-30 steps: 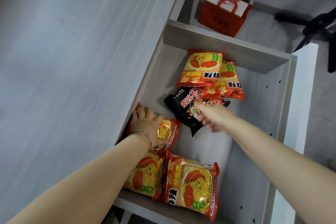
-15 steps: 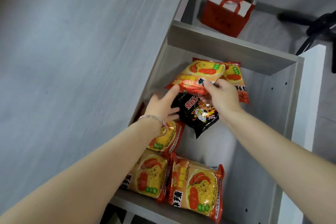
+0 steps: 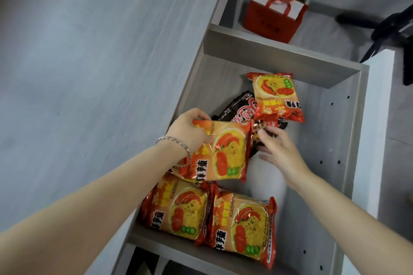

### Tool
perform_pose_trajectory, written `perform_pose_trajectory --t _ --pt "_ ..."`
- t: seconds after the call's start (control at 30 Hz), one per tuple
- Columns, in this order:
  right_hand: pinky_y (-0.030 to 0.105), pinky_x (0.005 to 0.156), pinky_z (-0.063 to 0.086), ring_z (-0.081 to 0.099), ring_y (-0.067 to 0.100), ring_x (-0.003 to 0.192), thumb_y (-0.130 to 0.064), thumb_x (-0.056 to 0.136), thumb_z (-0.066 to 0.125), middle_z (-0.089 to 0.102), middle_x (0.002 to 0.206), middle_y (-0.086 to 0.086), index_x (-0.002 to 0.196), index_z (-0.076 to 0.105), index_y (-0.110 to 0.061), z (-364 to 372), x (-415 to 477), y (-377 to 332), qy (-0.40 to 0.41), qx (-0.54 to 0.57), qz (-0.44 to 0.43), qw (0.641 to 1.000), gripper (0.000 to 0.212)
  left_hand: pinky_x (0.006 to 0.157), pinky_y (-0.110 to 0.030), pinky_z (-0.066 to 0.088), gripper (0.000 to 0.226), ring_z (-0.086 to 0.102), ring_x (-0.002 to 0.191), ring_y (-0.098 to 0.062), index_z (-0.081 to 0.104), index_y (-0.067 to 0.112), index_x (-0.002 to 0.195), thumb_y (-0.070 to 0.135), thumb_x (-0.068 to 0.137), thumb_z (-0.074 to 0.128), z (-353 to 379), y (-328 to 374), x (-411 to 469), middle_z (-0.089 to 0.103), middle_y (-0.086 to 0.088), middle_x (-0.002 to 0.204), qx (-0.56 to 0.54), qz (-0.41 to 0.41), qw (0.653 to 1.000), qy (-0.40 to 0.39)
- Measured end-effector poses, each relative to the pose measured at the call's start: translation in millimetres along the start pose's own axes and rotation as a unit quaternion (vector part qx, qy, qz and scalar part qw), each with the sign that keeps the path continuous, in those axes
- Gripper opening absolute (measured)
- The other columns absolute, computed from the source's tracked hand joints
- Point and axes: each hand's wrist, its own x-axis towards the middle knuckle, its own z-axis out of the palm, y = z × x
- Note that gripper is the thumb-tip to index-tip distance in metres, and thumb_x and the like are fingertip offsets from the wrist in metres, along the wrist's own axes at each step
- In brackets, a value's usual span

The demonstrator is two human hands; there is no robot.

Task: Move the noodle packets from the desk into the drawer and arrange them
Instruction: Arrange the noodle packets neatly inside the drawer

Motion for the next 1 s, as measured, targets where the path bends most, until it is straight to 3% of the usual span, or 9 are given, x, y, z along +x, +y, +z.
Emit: perform_pose_trajectory --t 0.1,0.17,0.23,0.3,0.4,0.57,0.7,0.9,1.0 --pt "0.030 0.071 0.057 0.062 0.019 0.081 -0.013 0.088 0.060 0.059 0.105 0.008 0.129 0.045 -0.020 23 -4 4 -0.120 0.012 0.025 0.992 0.044 0.060 -0.024 0.047 0.034 0.056 0.075 -0.020 0.055 0.026 0.098 -0.003 0.081 0.049 2 -3 0 0.055 -0.006 0.101 0.185 0.030 0.982 -0.018" --pt "0.016 0.054 0.056 0.058 0.014 0.071 -0.004 0.086 0.061 0.056 0.100 0.010 0.130 0.048 -0.009 44 -6 12 -0.118 -0.065 -0.012 0.991 0.046 0.088 -0.031 0.049 0.044 0.054 0.110 -0.031 0.049 0.022 0.124 0.001 0.086 0.046 8 -9 -1 0.036 -0.020 0.136 0.321 0.011 0.947 -0.017" --pt "0.013 0.052 0.054 0.056 0.014 0.066 -0.004 0.084 0.063 0.056 0.090 0.007 0.126 0.051 -0.004 62 -8 18 -0.106 -0.120 -0.042 0.986 0.044 0.115 -0.042 0.027 0.053 0.013 0.143 -0.037 0.035 0.017 0.140 0.009 0.090 0.049 15 -17 -4 -0.004 -0.016 0.157 0.464 0.019 0.885 -0.015" --pt "0.029 0.073 0.058 0.060 0.020 0.072 -0.007 0.082 0.066 0.055 0.080 -0.001 0.122 0.055 -0.002 72 -6 21 -0.094 -0.172 -0.070 0.978 0.042 0.120 -0.048 0.004 0.069 -0.019 0.143 -0.036 0.020 0.014 0.146 0.013 0.086 0.054 21 -31 -6 -0.026 -0.013 0.155 0.547 0.063 0.834 -0.028" --pt "0.039 0.086 0.054 0.062 0.023 0.078 -0.005 0.081 0.066 0.060 0.082 0.002 0.120 0.057 -0.002 71 -4 18 -0.094 -0.193 -0.077 0.974 0.040 0.114 -0.052 -0.014 0.107 -0.032 0.139 -0.033 -0.011 0.027 0.149 0.032 0.075 0.066 20 -50 -6 -0.032 -0.012 0.153 0.535 0.057 0.836 -0.111" --pt "0.019 0.059 0.057 0.062 0.017 0.069 0.002 0.088 0.053 0.059 0.084 0.008 0.116 0.054 -0.004 53 -5 14 -0.084 0.006 0.039 0.996 0.028 0.110 -0.056 -0.017 0.130 -0.033 0.138 -0.033 -0.019 0.038 0.145 0.072 0.056 0.070 25 -57 -3 -0.027 -0.007 0.155 0.507 0.063 0.850 -0.125" --pt "0.043 0.090 0.051 0.052 0.022 0.084 -0.019 0.084 0.064 0.049 0.089 0.010 0.112 0.052 0.003 42 10 24 0.192 0.001 0.130 0.973 0.037 0.109 -0.059 -0.018 0.121 -0.027 0.141 -0.034 -0.008 0.035 0.148 0.059 0.062 0.075 34 -55 1 -0.012 -0.005 0.159 0.540 0.056 0.835 -0.091" --pt "0.041 0.104 0.042 0.046 0.029 0.127 -0.044 0.073 0.073 0.047 0.141 0.010 0.133 0.044 -0.007 42 31 9 0.133 0.084 0.235 0.959 0.076 0.113 -0.058 -0.012 0.112 -0.025 0.141 -0.034 0.000 0.031 0.148 0.019 0.069 0.079 33 -42 10 -0.013 -0.005 0.159 0.527 0.019 0.842 -0.112" --pt "0.034 0.076 0.052 0.058 0.026 0.108 -0.037 0.072 0.076 0.056 0.133 0.010 0.122 0.054 -0.010 40 36 7 0.089 0.139 0.217 0.962 0.061 0.116 -0.055 -0.011 0.116 -0.027 0.141 -0.032 0.000 0.033 0.148 0.022 0.066 0.082 29 -51 10 -0.016 -0.005 0.159 0.511 0.030 0.852 -0.112"
